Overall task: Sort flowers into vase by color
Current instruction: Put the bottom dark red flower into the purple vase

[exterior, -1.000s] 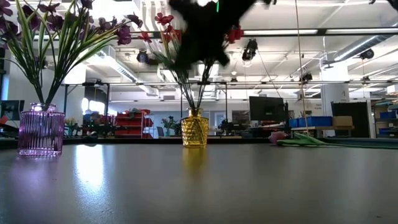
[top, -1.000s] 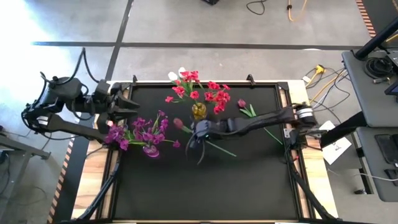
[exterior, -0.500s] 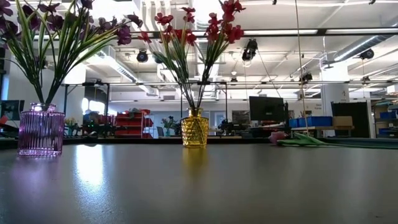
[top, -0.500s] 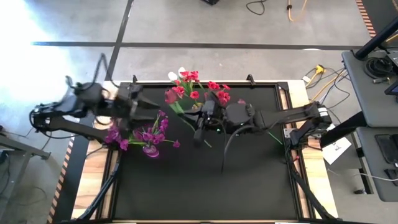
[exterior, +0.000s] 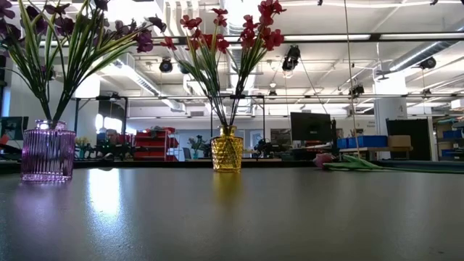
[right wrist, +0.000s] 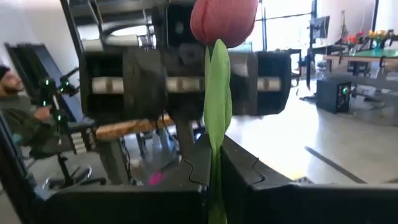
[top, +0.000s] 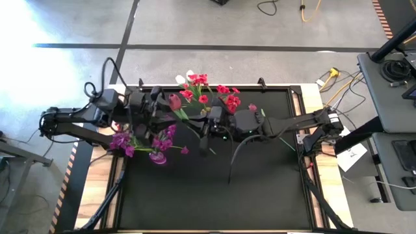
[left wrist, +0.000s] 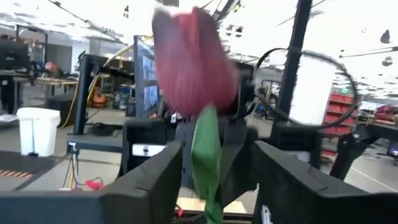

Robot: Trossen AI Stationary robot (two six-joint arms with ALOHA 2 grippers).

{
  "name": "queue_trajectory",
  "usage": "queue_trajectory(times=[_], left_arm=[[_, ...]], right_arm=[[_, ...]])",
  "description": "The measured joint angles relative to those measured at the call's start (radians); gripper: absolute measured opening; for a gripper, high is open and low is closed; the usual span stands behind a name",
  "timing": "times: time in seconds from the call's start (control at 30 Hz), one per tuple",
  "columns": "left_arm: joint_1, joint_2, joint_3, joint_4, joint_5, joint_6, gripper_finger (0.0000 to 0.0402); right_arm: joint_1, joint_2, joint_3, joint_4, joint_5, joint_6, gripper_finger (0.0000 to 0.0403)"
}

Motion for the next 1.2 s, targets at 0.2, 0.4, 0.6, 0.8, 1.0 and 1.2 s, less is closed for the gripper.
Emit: queue_trajectory(times=[0.2,0.4,0.6,0.8,1.0,1.2], left_arm=[[0.001,0.030,0.000,0.063,0.003,-0.007,0.0108],[0.001,0.047,0.002,0.050,0.004,-0.030,0.0013],[0.001,0.026,0.131,-0.216,0.007,0.052,0.0003],[0.001,0.006,0.425,-0.787,0.004,0.142,0.0001],[0.001,-0.039,0.625,-1.076,0.004,0.128,0.0001],[0.001,-0.147,0.644,-1.174,0.077,0.080,0.0000]], right_arm=[[0.000,-0.001,0.000,0.006,-0.004,-0.019,0.0012],[0.004,0.002,0.000,0.009,-0.003,-0.027,0.0016],[0.028,-0.001,0.000,0.005,-0.007,-0.032,0.0103],[0.067,-0.043,0.000,0.007,-0.002,-0.044,0.0213],[0.091,-0.066,0.001,0.002,0.020,-0.032,0.0262],[0.105,-0.074,0.001,0.002,0.100,-0.025,0.0269]])
